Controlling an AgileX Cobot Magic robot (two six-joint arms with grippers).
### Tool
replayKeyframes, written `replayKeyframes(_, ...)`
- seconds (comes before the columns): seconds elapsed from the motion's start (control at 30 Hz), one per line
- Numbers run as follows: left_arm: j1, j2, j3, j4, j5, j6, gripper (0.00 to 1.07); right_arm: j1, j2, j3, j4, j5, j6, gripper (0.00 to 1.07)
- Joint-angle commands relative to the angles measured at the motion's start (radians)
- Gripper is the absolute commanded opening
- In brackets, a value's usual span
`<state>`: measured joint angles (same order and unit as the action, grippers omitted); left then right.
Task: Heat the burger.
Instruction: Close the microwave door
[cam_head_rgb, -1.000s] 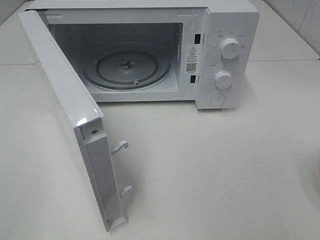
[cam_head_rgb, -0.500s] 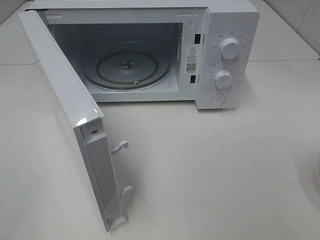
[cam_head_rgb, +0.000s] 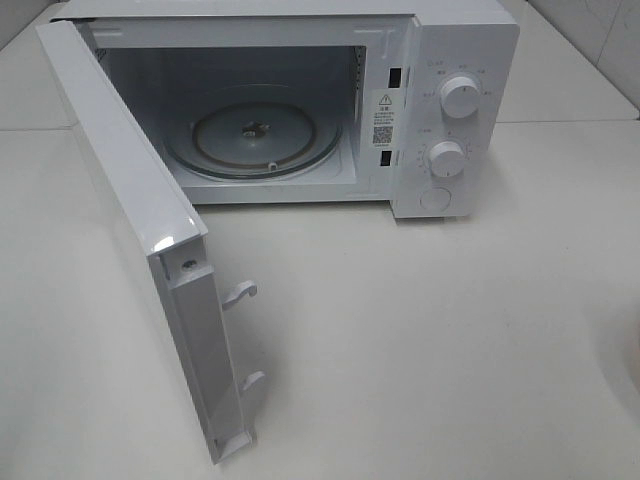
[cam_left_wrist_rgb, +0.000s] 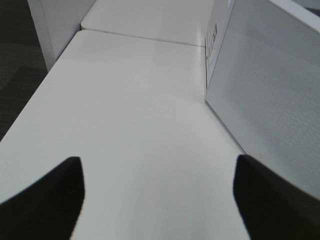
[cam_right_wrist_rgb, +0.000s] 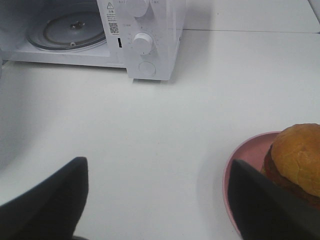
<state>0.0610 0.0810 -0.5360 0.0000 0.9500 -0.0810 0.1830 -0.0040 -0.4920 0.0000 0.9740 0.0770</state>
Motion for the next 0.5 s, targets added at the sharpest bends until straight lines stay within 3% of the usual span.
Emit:
replayKeyframes(0.03, 0.002, 0.054, -0.006, -0.014, -0.105, -0.009, 0.34, -0.007, -0.03, 0.002, 0.0, -0.019, 0.0, 0.76)
replayKeyframes(0.07, 0.002, 0.098, 0.003, -0.014, -0.181, -0.009, 0.17, -0.007, -0.03, 0.002, 0.0, -0.019, 0.0, 0.76)
replayKeyframes(0.1, 0.002, 0.098, 0.003, -0.014, -0.181, -0.009, 0.17, -0.007, -0.03, 0.002, 0.0, -0.019, 0.0, 0.76)
replayKeyframes(0.17, 0.002, 0.166, 0.02, -0.013, -0.298, -0.009, 0.01, -0.007, -0.03, 0.002, 0.0, -0.019, 0.0, 0.76)
replayKeyframes(0.3, 0.002, 0.256, 0.04, -0.013, -0.417, -0.007, 0.0, -0.007, -0.03, 0.002, 0.0, -0.019, 0.0, 0.76)
replayKeyframes(0.37, 0.002, 0.34, 0.078, -0.013, -0.579, 0.008, 0.0, -0.007, -0.03, 0.002, 0.0, -0.019, 0.0, 0.76)
replayKeyframes(0.4, 0.002, 0.34, 0.078, -0.013, -0.579, 0.008, 0.0, -0.007, -0.03, 0.002, 0.0, -0.019, 0.0, 0.76)
replayKeyframes(0.47, 0.002, 0.414, 0.126, -0.014, -0.782, 0.023, 0.0, -0.007, -0.03, 0.002, 0.0, -0.019, 0.0, 0.76)
replayKeyframes(0.5, 0.002, 0.414, 0.126, -0.014, -0.782, 0.023, 0.0, -0.007, -0.03, 0.002, 0.0, -0.019, 0.0, 0.76)
